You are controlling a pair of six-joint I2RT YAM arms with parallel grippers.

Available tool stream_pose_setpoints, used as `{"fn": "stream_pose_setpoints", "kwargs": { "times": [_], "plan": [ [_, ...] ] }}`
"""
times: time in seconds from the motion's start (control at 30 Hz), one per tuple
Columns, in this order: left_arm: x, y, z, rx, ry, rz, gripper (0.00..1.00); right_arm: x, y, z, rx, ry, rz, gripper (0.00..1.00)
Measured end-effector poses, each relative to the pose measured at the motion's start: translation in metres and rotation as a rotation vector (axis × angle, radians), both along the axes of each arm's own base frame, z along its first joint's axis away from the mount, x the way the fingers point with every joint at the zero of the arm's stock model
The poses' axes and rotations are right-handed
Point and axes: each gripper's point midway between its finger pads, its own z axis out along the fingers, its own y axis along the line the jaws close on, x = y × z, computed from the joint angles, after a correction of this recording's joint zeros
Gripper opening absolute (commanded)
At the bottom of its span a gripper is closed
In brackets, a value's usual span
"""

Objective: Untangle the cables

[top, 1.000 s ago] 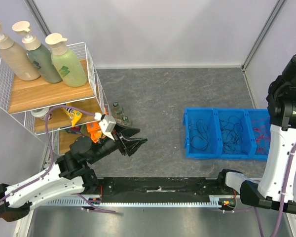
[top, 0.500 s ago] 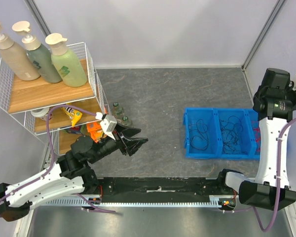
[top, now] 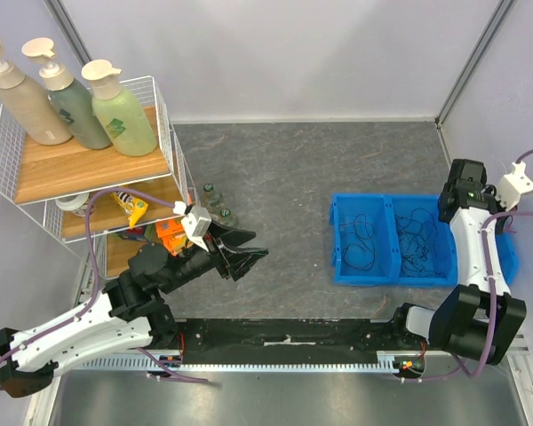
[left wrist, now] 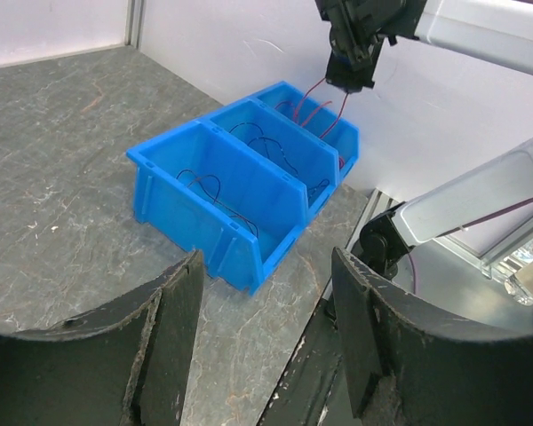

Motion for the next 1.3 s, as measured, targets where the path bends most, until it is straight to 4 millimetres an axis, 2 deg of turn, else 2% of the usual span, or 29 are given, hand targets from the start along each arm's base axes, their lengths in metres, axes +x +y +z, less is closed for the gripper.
{"fn": "stream_pose_setpoints", "kwargs": {
  "times": [0.2, 0.37, 0.4, 0.47, 0.5, 0.57, 0.77, 0.83, 0.93, 1.0, 1.07, 1.1, 1.13, 1.2, 1.3],
  "plan": [
    [-0.001, 0.001, 0.001, -0.007, 0.002, -0.001, 0.65, -0.005, -0.004, -0.049, 0.115, -0.052, -0.041, 0.0],
    [-0.002, 0.002, 0.001, -0.014, 0.004, -0.002, 0.65, -0.003, -0.005, -0.091, 0.209, -0.018, -0.055, 0.0],
    [-0.002, 0.002, 0.0, -0.013, 0.004, -0.002, 0.65, -0.002, -0.004, -0.097, 0.223, -0.012, -0.047, 0.06],
    [-0.002, 0.002, -0.001, -0.011, 0.006, -0.002, 0.65, 0.0, -0.001, -0.101, 0.232, -0.014, -0.025, 0.32],
    [-0.002, 0.002, -0.001, -0.01, 0.006, -0.002, 0.65, 0.002, -0.001, -0.1, 0.232, -0.03, -0.011, 0.47],
    [-0.002, 0.002, -0.001, -0.01, 0.006, -0.002, 0.65, 0.006, 0.001, -0.092, 0.227, -0.073, 0.035, 0.63],
    [-0.001, 0.001, -0.002, -0.012, 0.006, -0.002, 0.65, 0.025, 0.008, -0.035, 0.168, -0.213, 0.179, 0.74],
    [0.0, -0.001, -0.001, -0.013, 0.005, -0.002, 0.65, 0.042, 0.019, -0.009, 0.14, -0.236, 0.256, 0.74],
    [0.001, -0.004, -0.002, -0.011, 0.007, -0.005, 0.65, 0.08, 0.06, 0.025, 0.129, -0.262, 0.465, 0.79],
    [0.002, -0.007, -0.004, -0.007, 0.012, -0.008, 0.65, 0.112, 0.106, 0.043, 0.163, -0.277, 0.681, 0.8],
    [0.003, -0.01, -0.006, -0.002, 0.018, -0.012, 0.65, 0.136, 0.153, 0.054, 0.214, -0.271, 0.87, 0.82],
    [0.003, -0.012, -0.008, 0.003, 0.02, -0.017, 0.65, 0.152, 0.185, 0.06, 0.258, -0.271, 0.99, 0.98],
    [0.002, -0.013, -0.009, 0.007, 0.023, -0.022, 0.65, 0.164, 0.212, 0.062, 0.304, -0.27, 1.09, 0.98],
    [0.001, -0.015, -0.011, 0.01, 0.03, -0.033, 0.66, 0.177, 0.264, 0.061, 0.393, -0.245, 1.269, 0.98],
    [0.0, -0.015, -0.011, 0.007, 0.037, -0.038, 0.66, 0.174, 0.32, 0.058, 0.469, -0.19, 1.436, 0.98]
  ]
}}
